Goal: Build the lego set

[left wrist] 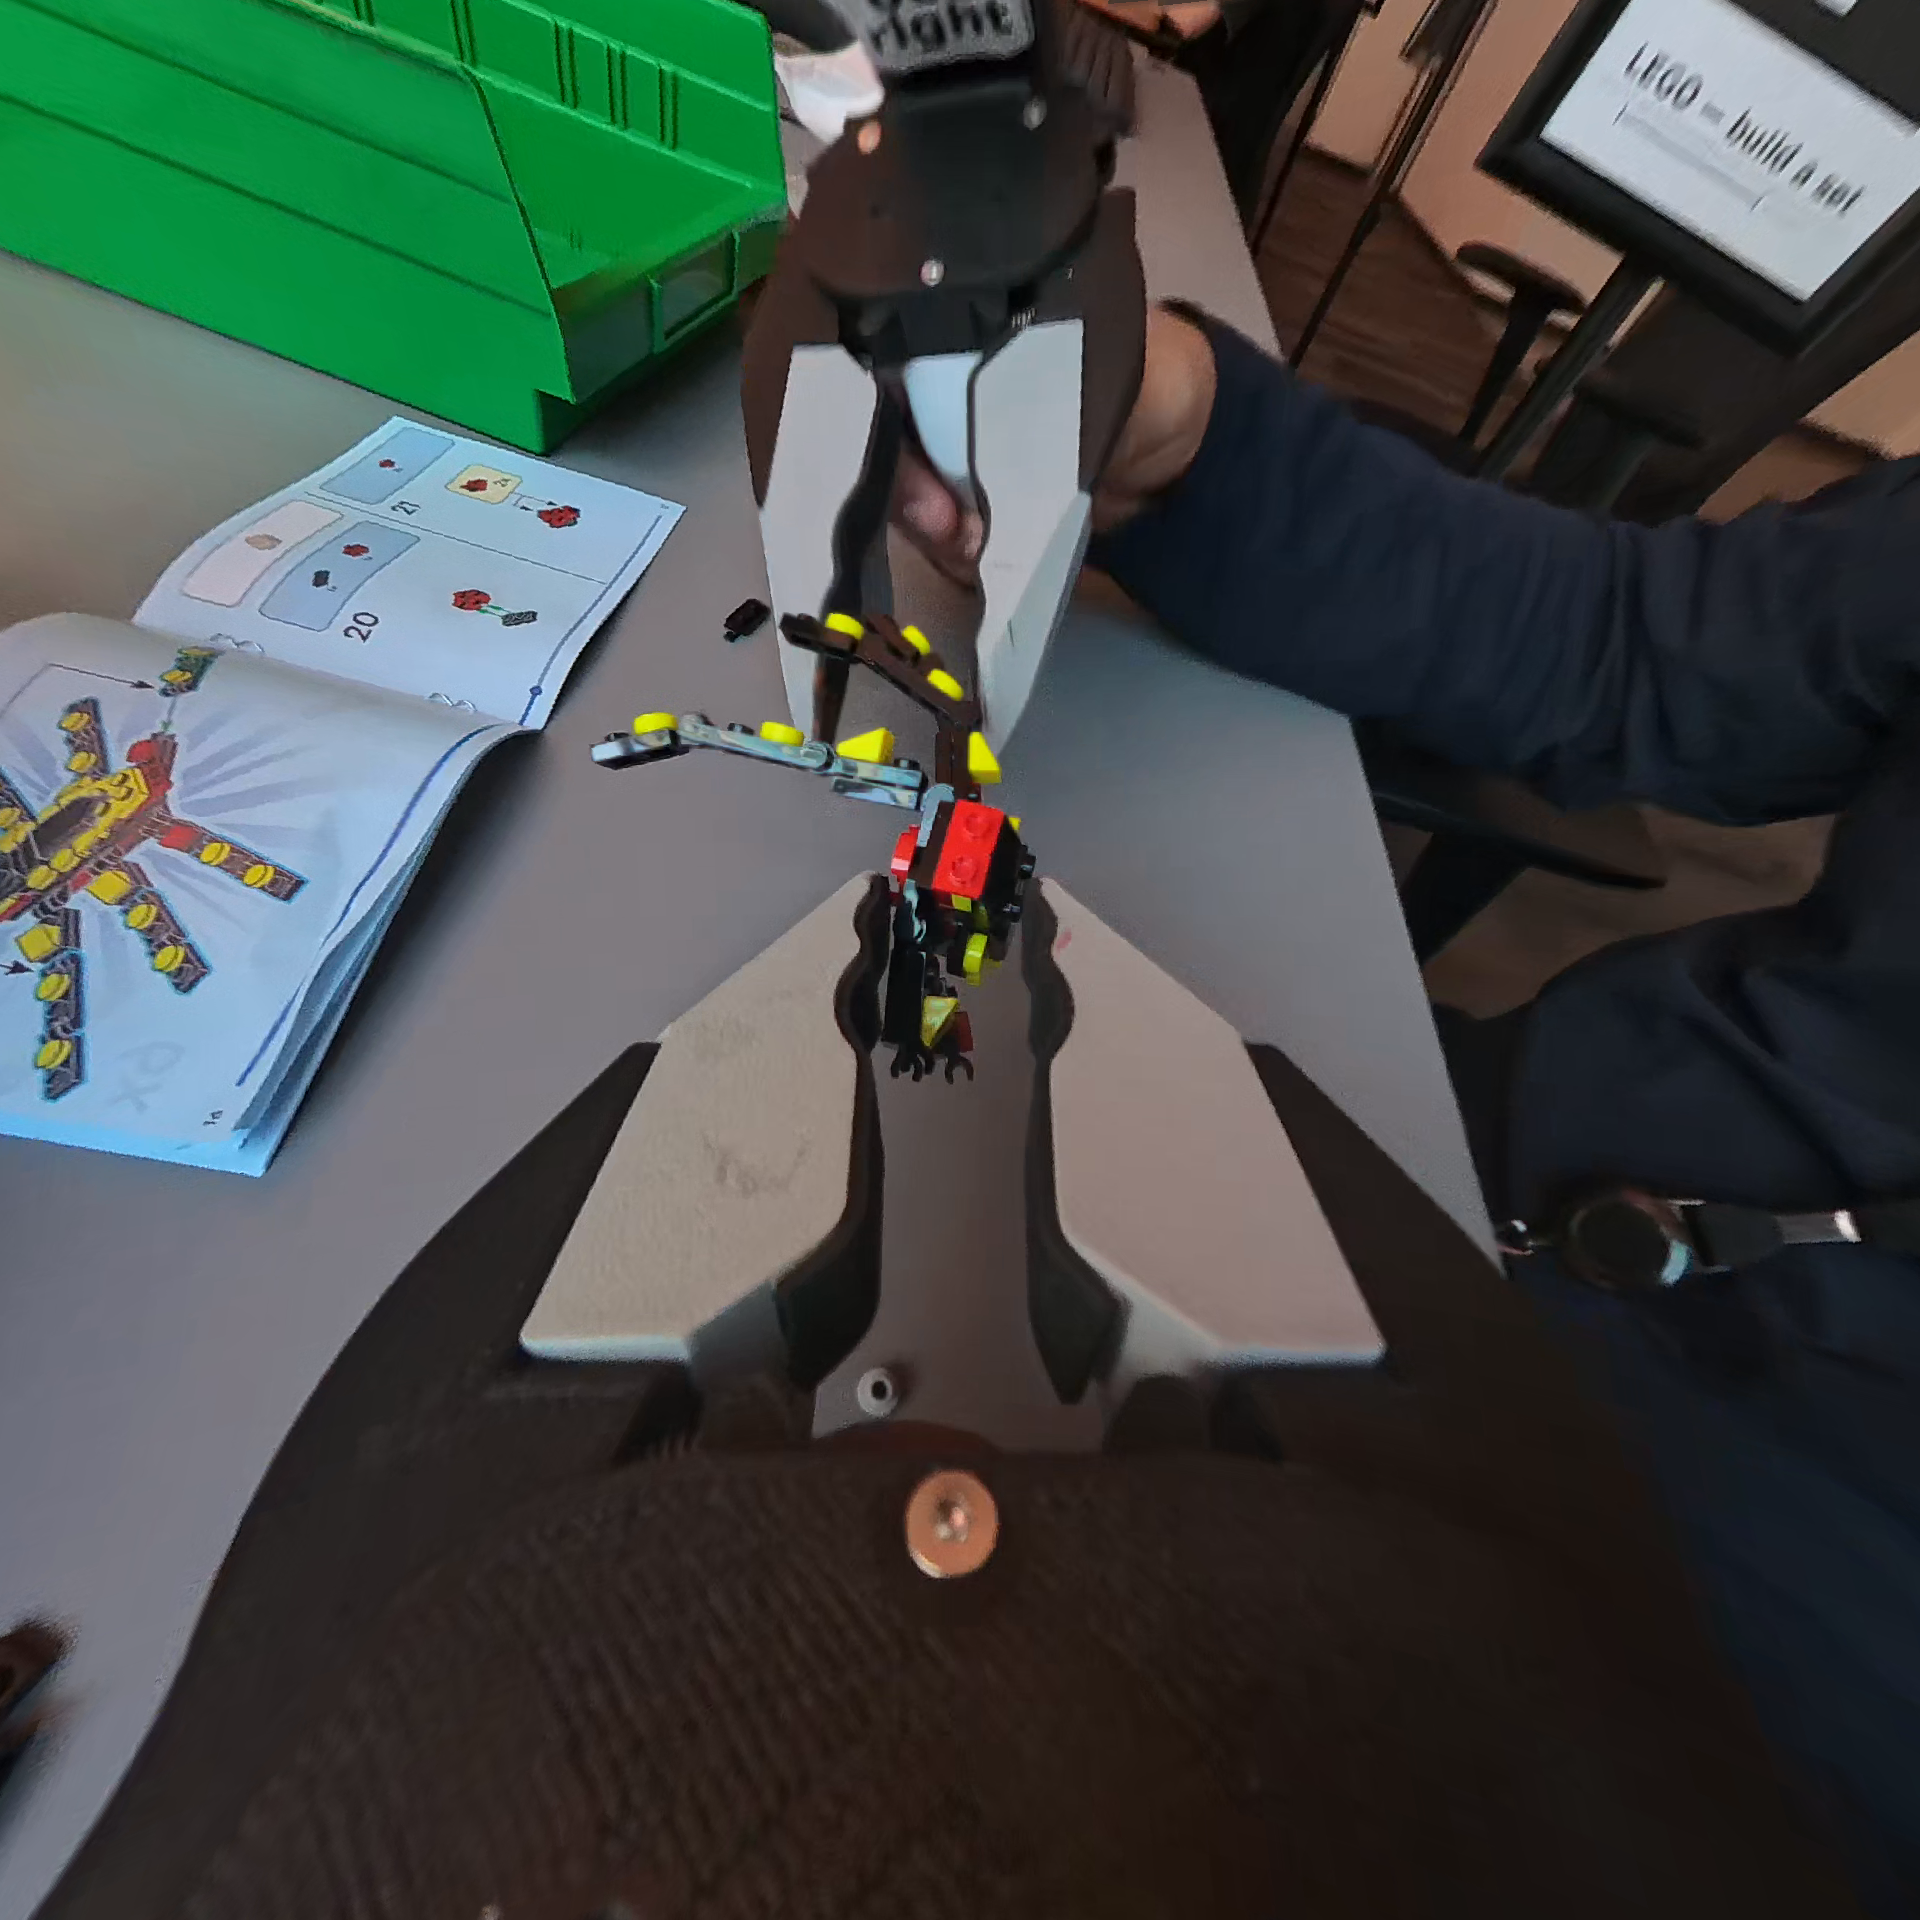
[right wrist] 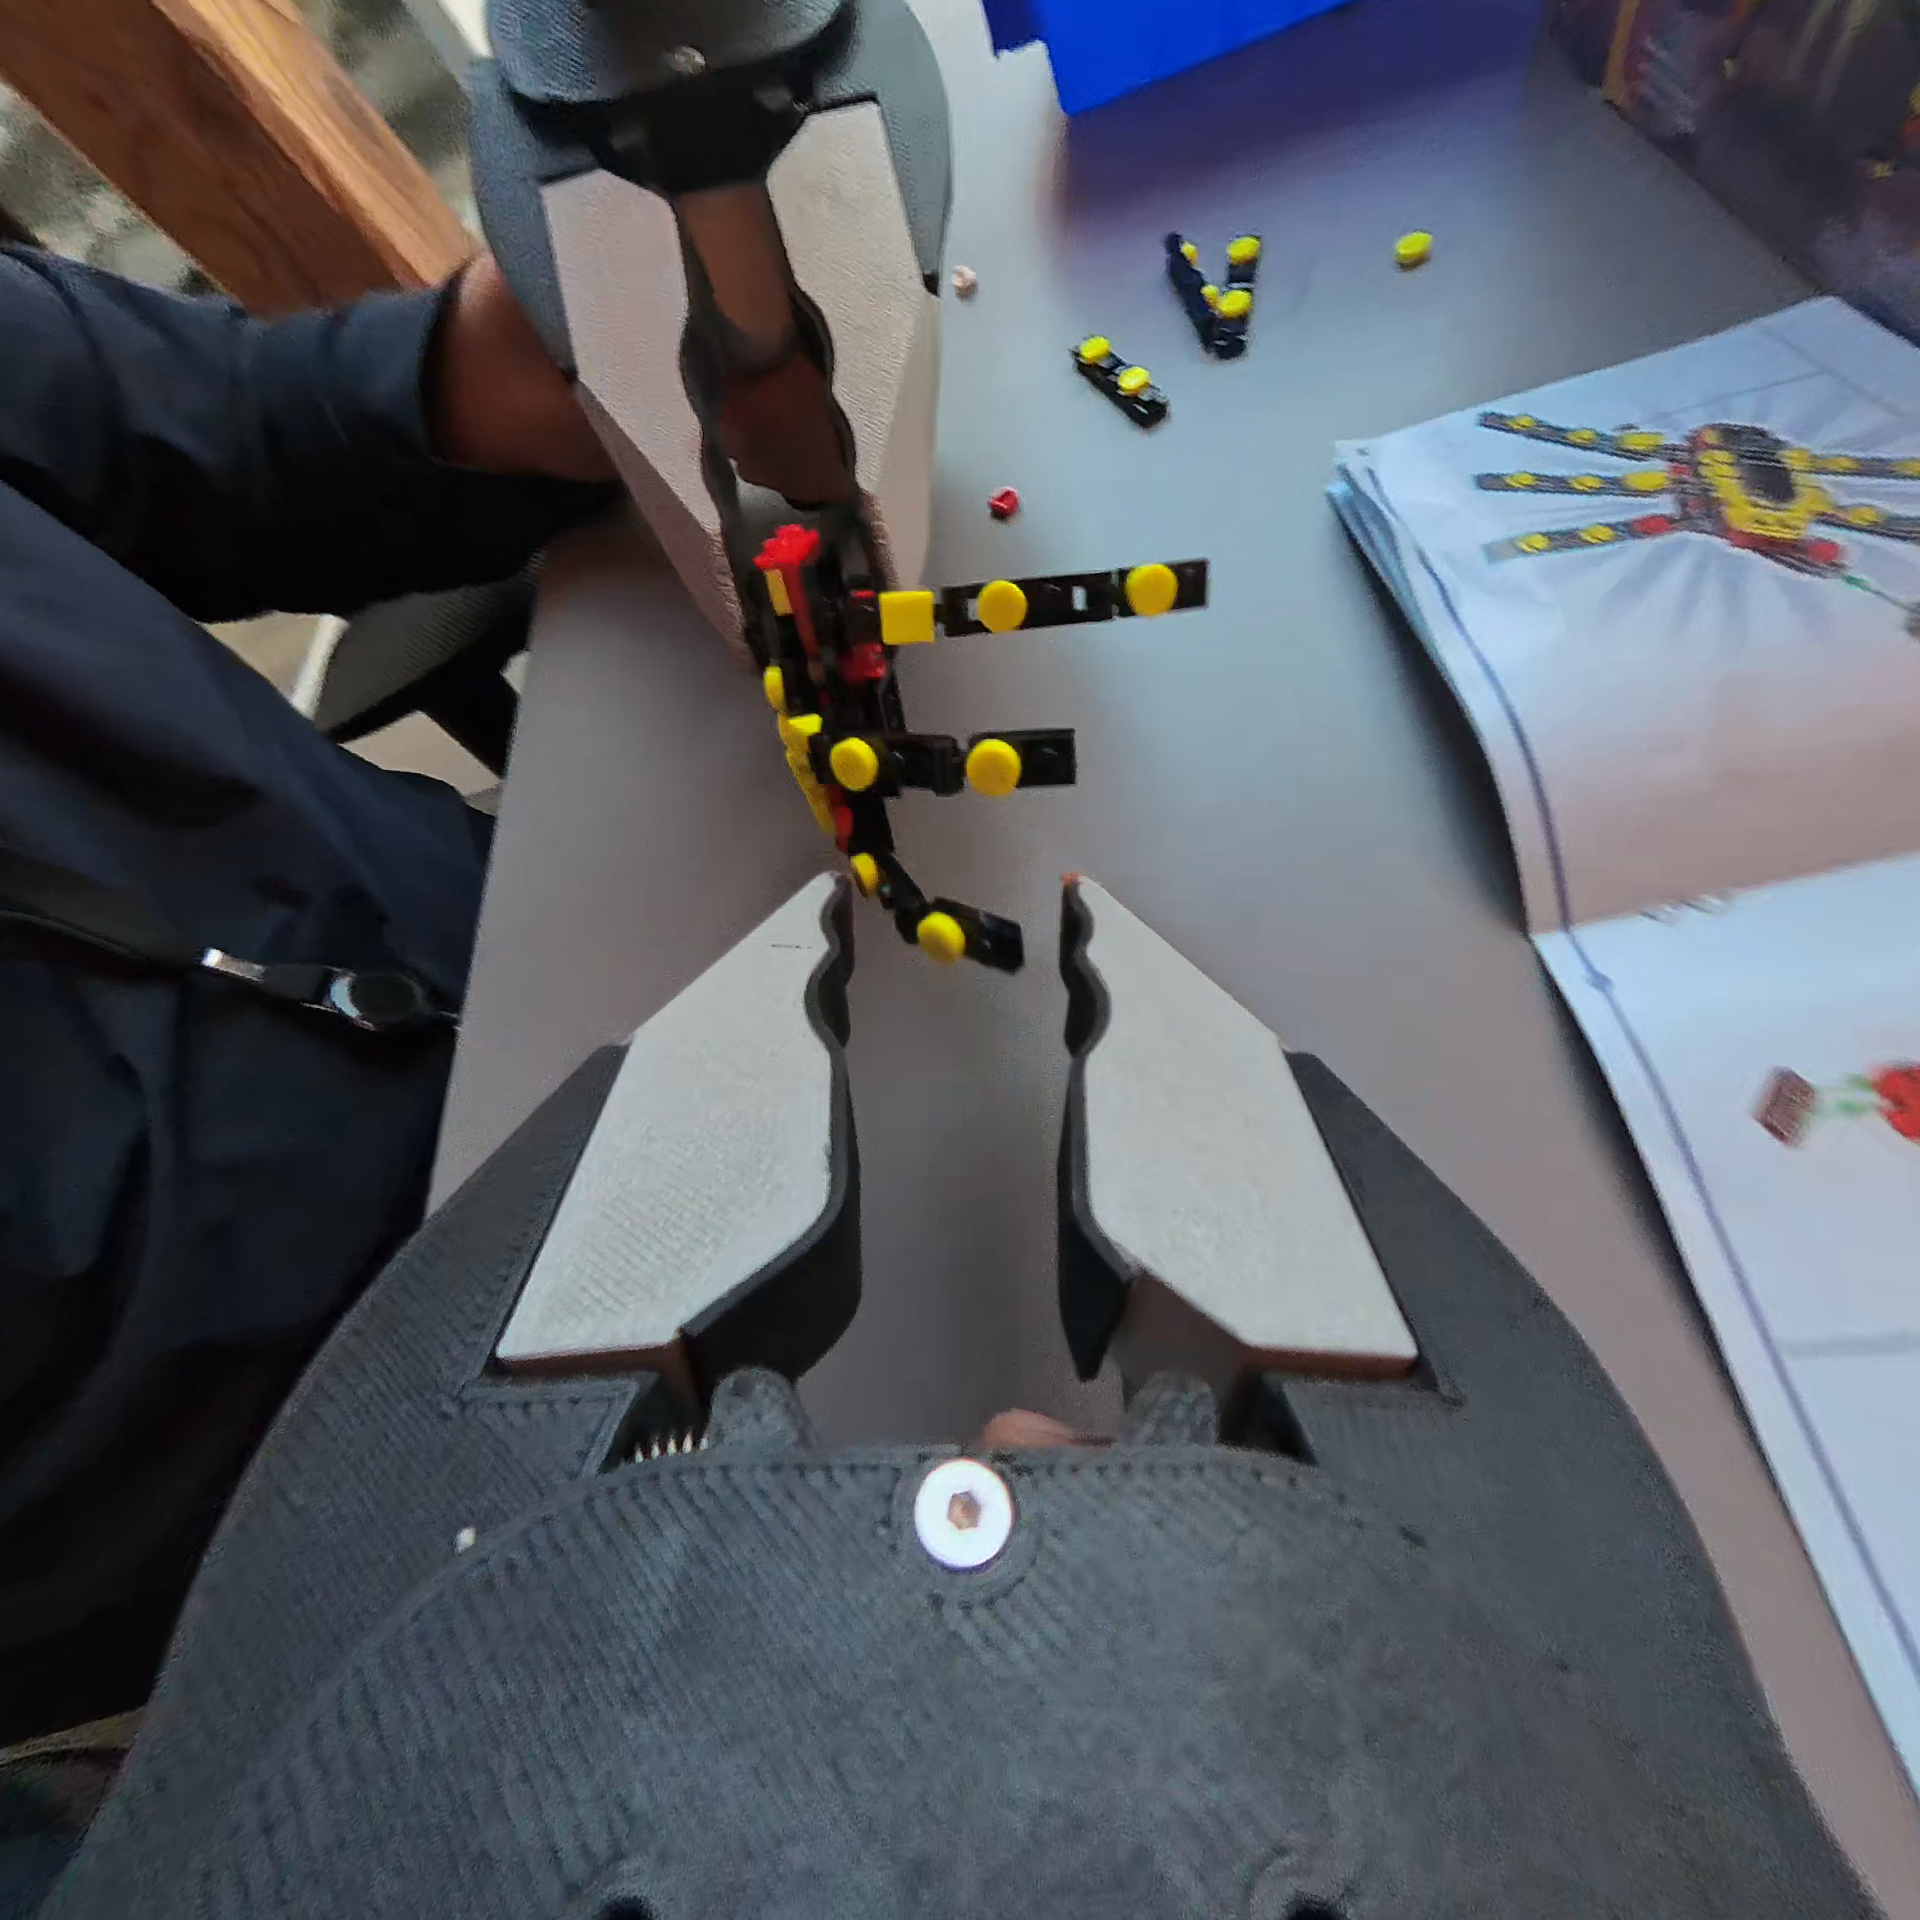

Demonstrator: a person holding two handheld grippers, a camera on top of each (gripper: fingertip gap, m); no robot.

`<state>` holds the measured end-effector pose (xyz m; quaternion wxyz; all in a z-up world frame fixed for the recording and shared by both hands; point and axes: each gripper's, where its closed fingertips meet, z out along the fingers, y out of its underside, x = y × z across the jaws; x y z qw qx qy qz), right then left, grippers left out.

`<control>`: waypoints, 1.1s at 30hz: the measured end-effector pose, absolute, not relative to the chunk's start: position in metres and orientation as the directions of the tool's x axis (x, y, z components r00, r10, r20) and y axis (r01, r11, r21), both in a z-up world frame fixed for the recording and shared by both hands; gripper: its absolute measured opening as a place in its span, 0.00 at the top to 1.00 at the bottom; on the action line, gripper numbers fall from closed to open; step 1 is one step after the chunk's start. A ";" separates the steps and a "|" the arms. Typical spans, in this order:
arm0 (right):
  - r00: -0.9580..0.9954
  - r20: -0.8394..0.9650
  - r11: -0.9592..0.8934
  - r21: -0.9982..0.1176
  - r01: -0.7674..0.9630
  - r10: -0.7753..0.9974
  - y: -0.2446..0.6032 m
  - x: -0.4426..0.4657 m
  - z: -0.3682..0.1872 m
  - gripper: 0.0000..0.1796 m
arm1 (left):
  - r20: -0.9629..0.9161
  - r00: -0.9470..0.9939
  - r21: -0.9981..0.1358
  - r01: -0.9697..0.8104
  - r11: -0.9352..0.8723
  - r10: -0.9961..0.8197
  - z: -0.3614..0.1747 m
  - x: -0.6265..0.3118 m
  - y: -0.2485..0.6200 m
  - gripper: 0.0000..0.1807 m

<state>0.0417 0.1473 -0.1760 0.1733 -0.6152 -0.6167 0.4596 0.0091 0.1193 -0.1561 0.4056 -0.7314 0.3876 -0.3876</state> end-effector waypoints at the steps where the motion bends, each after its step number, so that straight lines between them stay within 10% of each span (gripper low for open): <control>1: -0.152 -0.316 -0.166 -0.782 0.601 0.937 0.154 0.047 -0.174 0.79 | 0.224 0.404 -0.894 -0.277 -0.352 -0.887 -0.158 0.010 0.119 0.88; 12: -0.376 0.228 0.412 -0.736 0.538 0.898 0.126 0.020 -0.146 0.81 | -0.063 0.356 -0.867 -0.482 -0.125 -0.932 -0.172 0.019 0.109 0.88; 33: -0.519 0.328 0.584 -0.661 0.471 0.789 0.117 0.026 -0.164 0.93 | -0.116 0.316 -0.874 -0.483 -0.054 -0.942 -0.172 0.025 0.104 0.88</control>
